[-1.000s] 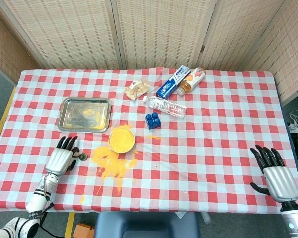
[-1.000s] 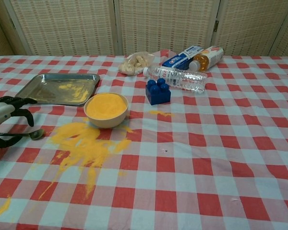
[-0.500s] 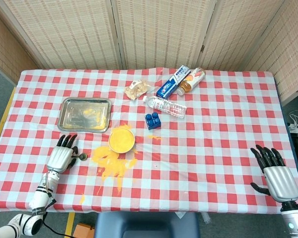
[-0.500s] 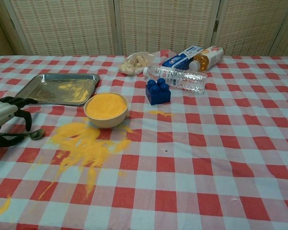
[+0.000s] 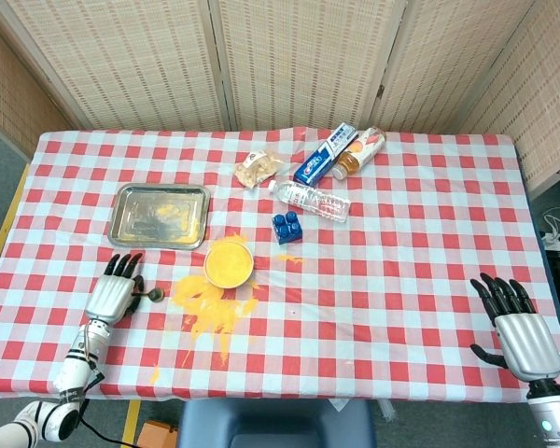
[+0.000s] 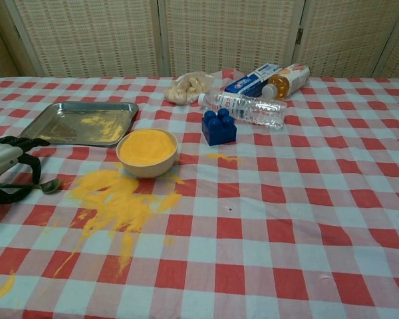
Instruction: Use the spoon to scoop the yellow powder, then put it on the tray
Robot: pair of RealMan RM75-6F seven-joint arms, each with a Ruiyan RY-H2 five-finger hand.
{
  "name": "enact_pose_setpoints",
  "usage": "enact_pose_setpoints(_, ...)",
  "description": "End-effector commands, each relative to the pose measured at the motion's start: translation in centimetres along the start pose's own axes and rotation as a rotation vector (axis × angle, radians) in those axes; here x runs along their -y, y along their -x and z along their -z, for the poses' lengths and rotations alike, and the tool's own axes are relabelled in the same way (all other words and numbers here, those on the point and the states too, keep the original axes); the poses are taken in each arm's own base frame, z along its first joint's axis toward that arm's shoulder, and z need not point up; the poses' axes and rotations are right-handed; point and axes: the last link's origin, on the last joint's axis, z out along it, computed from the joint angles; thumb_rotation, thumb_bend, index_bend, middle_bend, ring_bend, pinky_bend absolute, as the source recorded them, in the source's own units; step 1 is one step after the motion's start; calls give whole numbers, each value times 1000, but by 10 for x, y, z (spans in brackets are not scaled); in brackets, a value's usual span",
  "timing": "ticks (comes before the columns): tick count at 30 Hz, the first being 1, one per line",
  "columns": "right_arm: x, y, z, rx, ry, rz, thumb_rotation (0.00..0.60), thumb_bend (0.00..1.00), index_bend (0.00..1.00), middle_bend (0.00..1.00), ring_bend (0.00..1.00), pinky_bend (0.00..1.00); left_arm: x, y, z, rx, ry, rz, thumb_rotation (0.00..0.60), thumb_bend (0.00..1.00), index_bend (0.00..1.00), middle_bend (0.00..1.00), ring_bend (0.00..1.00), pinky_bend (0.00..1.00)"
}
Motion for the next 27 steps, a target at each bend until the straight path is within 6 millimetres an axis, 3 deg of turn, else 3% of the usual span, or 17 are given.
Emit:
enact_pose_setpoints(1, 0, 0, 0, 1, 0, 1, 600, 54, 0, 0, 0, 0, 0, 0, 0, 2, 1, 4, 600, 453, 525, 0, 0, 28)
enact_pose_setpoints(18, 0, 1, 0, 3, 3, 6, 600, 53, 0, 0, 0, 0, 1, -4, 3, -31, 4, 26, 600, 465, 585, 19, 0, 29)
enact_pose_setpoints(27, 1, 0, 0, 5, -2, 5, 600, 54, 0, 0, 0, 0, -6, -27, 7, -109, 40, 70, 600, 465, 585, 23, 0, 29)
